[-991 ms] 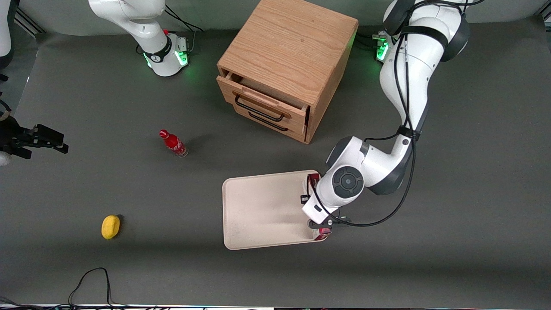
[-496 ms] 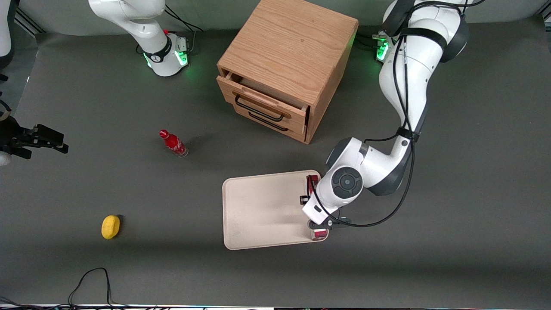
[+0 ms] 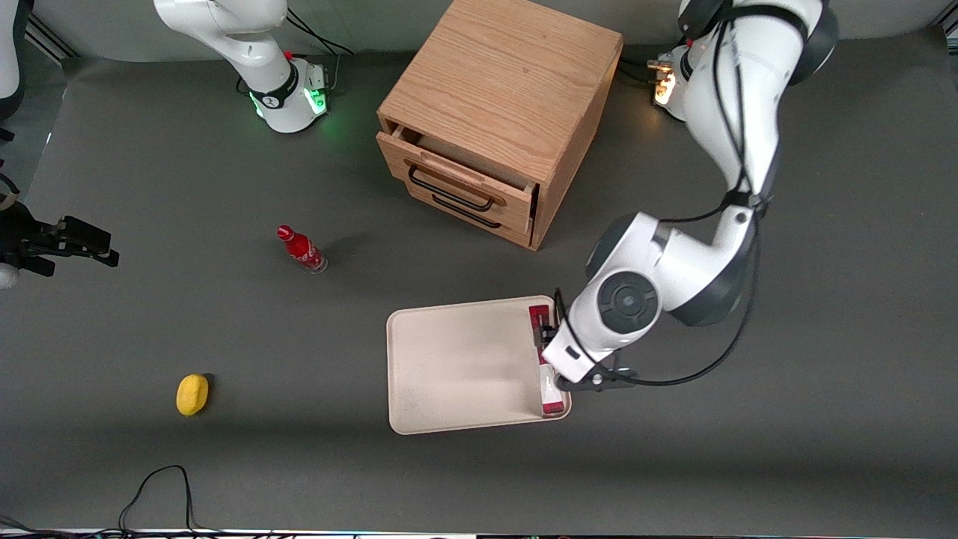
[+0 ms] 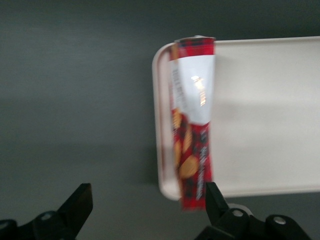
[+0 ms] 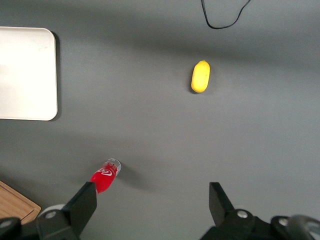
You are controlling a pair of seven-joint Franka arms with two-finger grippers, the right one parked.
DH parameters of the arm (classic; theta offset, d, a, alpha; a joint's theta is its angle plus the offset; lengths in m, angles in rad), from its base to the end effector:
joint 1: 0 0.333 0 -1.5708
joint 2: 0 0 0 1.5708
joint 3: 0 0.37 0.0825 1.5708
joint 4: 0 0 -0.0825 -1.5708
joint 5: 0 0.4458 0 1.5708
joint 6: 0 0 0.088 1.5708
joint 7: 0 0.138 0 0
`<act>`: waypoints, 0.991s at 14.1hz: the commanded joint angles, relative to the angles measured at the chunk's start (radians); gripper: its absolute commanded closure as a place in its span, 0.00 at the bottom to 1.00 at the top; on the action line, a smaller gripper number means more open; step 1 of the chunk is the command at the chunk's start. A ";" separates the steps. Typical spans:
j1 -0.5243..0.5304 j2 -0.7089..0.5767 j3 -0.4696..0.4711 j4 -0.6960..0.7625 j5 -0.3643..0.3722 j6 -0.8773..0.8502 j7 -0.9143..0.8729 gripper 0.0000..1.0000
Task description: Place red cookie box on tray
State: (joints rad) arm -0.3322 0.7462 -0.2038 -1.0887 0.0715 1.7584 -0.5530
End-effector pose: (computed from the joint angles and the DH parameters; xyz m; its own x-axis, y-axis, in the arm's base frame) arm 0.7511 -0.3774 0.3751 0.9947 0.0487 -0.0905 0.0511 -0.9984 0.0247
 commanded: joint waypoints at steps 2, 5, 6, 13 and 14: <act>0.152 -0.325 0.000 -0.275 -0.003 -0.141 0.158 0.00; 0.302 -0.497 0.003 -0.368 -0.028 -0.238 0.356 0.00; 0.358 -0.542 0.001 -0.394 -0.038 -0.269 0.390 0.00; 0.165 -0.797 0.348 -0.620 -0.021 -0.202 0.453 0.00; 0.165 -0.797 0.347 -0.620 -0.007 -0.198 0.444 0.00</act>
State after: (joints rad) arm -0.1187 -0.0142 0.1082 -1.6511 0.0431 1.5172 -0.0964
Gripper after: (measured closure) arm 0.000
